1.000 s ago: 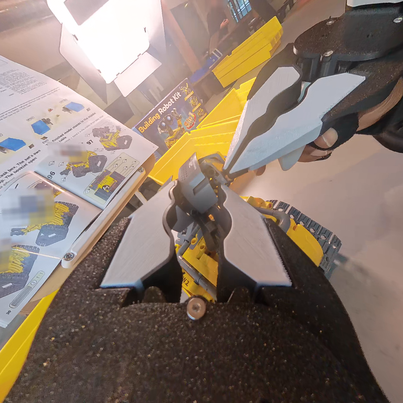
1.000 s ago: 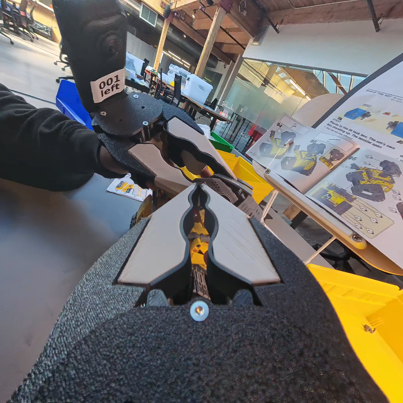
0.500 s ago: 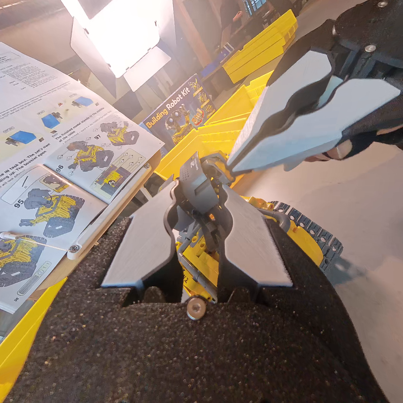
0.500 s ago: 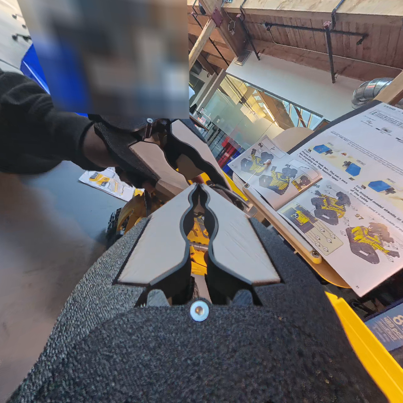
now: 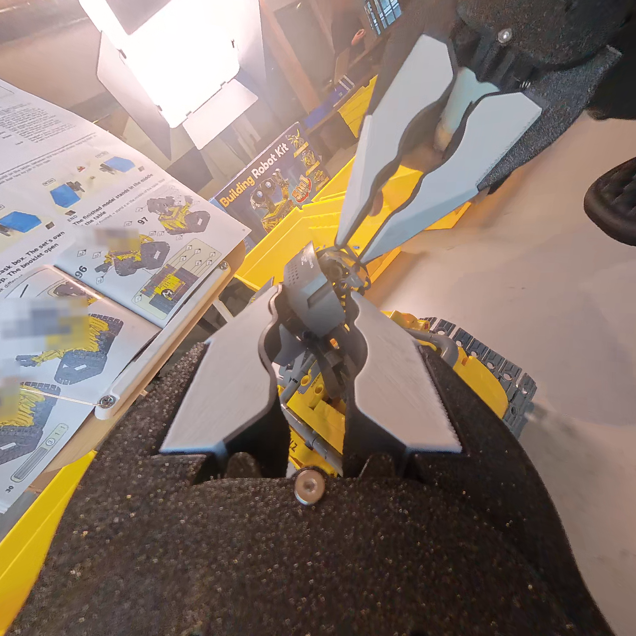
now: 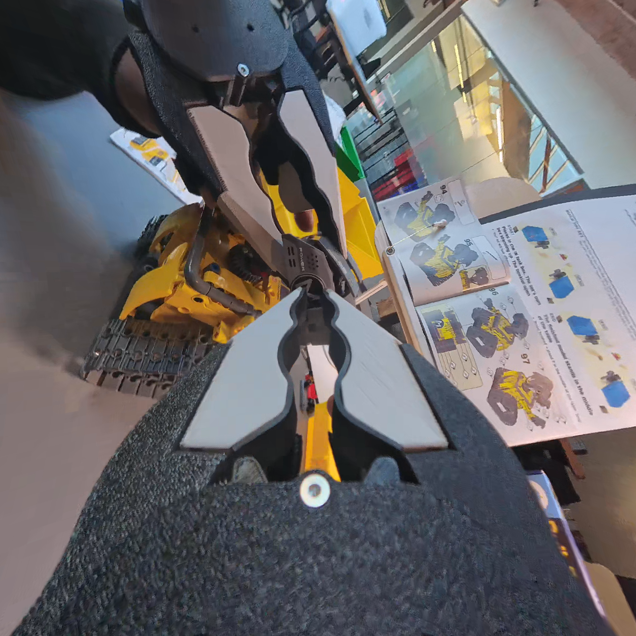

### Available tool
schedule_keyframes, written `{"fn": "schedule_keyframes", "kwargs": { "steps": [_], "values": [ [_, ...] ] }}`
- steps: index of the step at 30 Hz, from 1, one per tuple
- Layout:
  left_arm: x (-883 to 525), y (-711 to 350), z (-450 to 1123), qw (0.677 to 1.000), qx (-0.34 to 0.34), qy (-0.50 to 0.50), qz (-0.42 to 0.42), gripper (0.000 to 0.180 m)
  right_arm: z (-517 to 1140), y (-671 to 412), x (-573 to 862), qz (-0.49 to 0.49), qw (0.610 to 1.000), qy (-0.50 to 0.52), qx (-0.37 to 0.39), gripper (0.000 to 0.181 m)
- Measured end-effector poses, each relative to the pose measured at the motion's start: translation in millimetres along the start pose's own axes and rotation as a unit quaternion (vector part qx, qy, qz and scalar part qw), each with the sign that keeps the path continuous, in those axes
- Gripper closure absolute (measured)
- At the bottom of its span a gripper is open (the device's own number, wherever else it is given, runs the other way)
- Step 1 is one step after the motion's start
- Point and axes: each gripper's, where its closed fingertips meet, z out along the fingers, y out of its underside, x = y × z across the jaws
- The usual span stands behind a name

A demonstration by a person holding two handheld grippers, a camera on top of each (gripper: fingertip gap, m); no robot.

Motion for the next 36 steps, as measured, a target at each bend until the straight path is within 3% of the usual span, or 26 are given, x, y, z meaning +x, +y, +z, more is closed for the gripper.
{"fn": "schedule_keyframes", "kwargs": {
  "steps": [6,16,30,36],
  "values": [
    [0.3,0.5,-0.1,1.0,-0.001,0.005,-0.004,0.147,1.3,6.3,-3.5,-0.025,0.998,-0.051,-0.033,0.162],
    [0.7,1.0,-0.4,1.0,-0.001,0.004,-0.004,0.147,3.4,5.5,-1.5,-0.038,0.996,-0.073,-0.045,0.163],
    [4.3,-0.7,-2.4,1.0,0.003,0.016,0.009,0.147,0.8,3.1,-0.4,0.071,0.968,-0.238,-0.04,0.179],
    [4.7,-1.0,-4.0,1.0,0.004,0.015,0.013,0.147,0.9,0.7,-0.4,0.181,0.944,-0.275,-0.022,0.181]
  ]
}}
